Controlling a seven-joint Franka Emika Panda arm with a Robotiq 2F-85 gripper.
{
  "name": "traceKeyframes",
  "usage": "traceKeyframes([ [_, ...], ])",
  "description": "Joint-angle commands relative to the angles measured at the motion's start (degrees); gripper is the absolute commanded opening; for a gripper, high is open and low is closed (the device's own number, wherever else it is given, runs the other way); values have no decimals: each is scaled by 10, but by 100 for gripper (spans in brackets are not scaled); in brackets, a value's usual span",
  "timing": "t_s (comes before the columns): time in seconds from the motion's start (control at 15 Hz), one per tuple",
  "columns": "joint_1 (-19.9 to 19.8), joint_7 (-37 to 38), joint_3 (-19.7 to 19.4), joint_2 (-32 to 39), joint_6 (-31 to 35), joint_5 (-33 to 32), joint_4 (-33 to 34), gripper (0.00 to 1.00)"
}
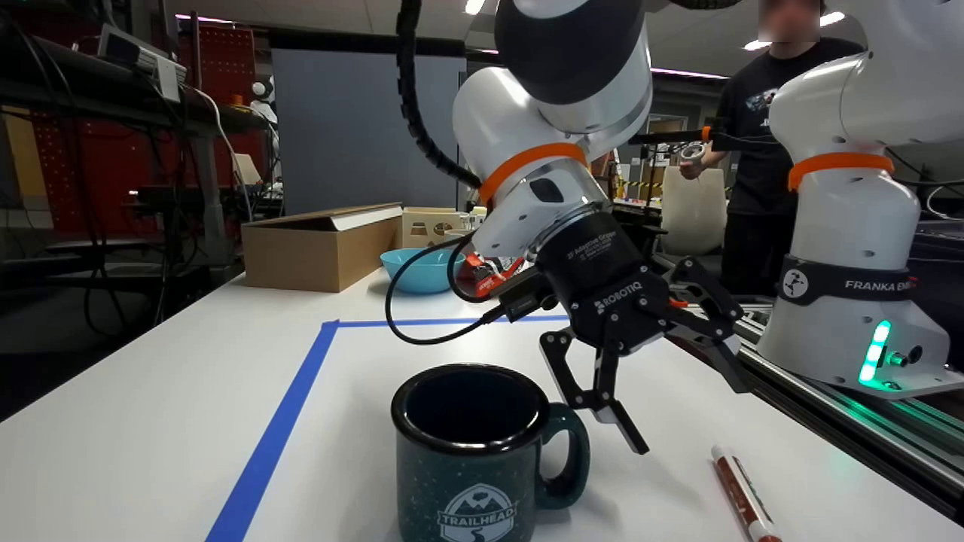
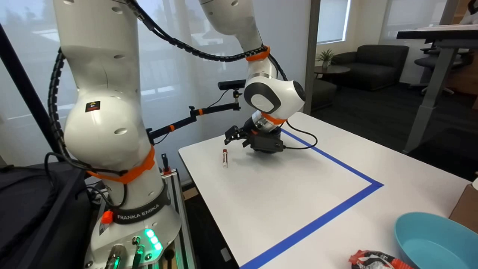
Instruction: Put the marker on the table
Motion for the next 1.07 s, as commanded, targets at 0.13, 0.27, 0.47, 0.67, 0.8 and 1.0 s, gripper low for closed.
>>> traceKeyframes([
  [0.13,9,9,4,-50,-2,-2,5,100],
  [0.27,14,16,6,-71,-3,-7,9,100],
  [0.47,22,29,5,-105,1,-13,6,100],
  [0.67,23,51,-1,-146,1,-16,-5,100],
  [0.8,20,74,-8,-178,-3,-22,-15,100],
  [1.0,16,133,-21,-223,-11,-42,-30,100],
])
